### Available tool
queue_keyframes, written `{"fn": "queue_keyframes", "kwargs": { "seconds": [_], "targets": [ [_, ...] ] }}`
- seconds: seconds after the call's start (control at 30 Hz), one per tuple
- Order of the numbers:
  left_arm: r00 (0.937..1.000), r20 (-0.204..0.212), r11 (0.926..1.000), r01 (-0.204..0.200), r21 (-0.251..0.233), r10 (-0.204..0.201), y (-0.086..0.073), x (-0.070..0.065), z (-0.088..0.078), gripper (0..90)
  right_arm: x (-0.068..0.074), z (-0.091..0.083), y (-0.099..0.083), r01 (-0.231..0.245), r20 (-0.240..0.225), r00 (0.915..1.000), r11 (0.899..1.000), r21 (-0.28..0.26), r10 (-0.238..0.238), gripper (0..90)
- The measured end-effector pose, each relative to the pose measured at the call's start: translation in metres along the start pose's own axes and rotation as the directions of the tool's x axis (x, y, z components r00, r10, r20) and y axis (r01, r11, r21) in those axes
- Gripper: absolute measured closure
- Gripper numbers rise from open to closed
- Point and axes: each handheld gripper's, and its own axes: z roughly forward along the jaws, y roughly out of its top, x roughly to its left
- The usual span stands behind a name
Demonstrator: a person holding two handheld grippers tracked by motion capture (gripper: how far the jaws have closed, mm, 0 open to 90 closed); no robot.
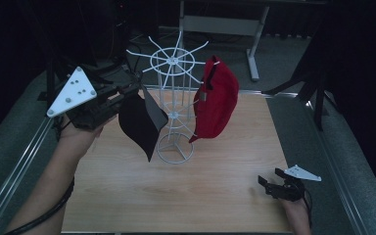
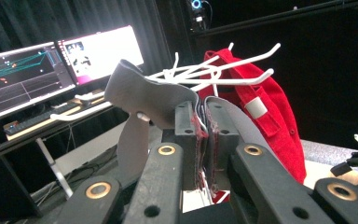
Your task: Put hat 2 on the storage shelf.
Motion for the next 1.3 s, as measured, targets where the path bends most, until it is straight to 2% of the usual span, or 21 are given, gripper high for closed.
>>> {"fn": "queue_keyframes", "kwargs": {
  "seconds": [0.07,0.23,0.37,0.4,0.47,0.7,0.77,0.97,1.3],
  "targets": [
    [0.9999,-0.013,1.0,-0.004,0.003,0.004,-0.002,-0.001,-0.001,85.6,0.0,0.0,0.0,0.0,0.001,1.0,1.0,0.0,0.0,14.3],
    [0.9999,-0.011,0.9999,0.006,0.013,-0.006,-0.009,-0.002,-0.001,84.5,0.0,0.0,0.0,-0.001,0.0,1.0,1.0,-0.001,0.001,14.3],
    [0.9997,-0.001,0.9993,0.023,0.028,-0.023,-0.013,-0.002,-0.005,74.0,0.0,0.0,0.0,-0.003,-0.002,1.0,1.0,-0.002,0.003,14.3],
    [0.9993,0.009,0.9989,0.035,0.032,-0.036,-0.015,-0.001,-0.006,73.8,0.0,0.0,0.0,-0.003,-0.002,1.0,1.0,-0.002,0.003,14.3],
    [0.9993,-0.001,0.9981,0.038,0.048,-0.038,-0.018,-0.001,-0.008,69.8,0.0,0.0,0.0,-0.005,-0.002,1.0,1.0,-0.001,0.005,14.3],
    [0.9964,-0.007,0.9952,0.085,0.049,-0.085,-0.033,0.003,-0.018,69.9,0.0,0.0,0.0,-0.003,0.0,1.0,1.0,0.0,0.003,14.3],
    [0.9962,-0.01,0.995,0.087,0.049,-0.087,-0.034,0.003,-0.019,70.0,0.0,0.0,0.0,-0.002,0.0,1.0,1.0,0.0,0.002,14.3],
    [0.994,-0.006,0.9915,0.109,0.07,-0.109,-0.058,0.001,-0.029,70.1,0.0,0.0,0.0,-0.002,0.0,1.0,1.0,-0.004,0.002,14.3],
    [0.9885,-0.028,0.9847,0.151,0.087,-0.149,-0.089,0.002,-0.047,70.3,0.0,0.0,0.0,-0.003,0.001,1.0,1.0,-0.003,0.003,14.3]
  ]
}}
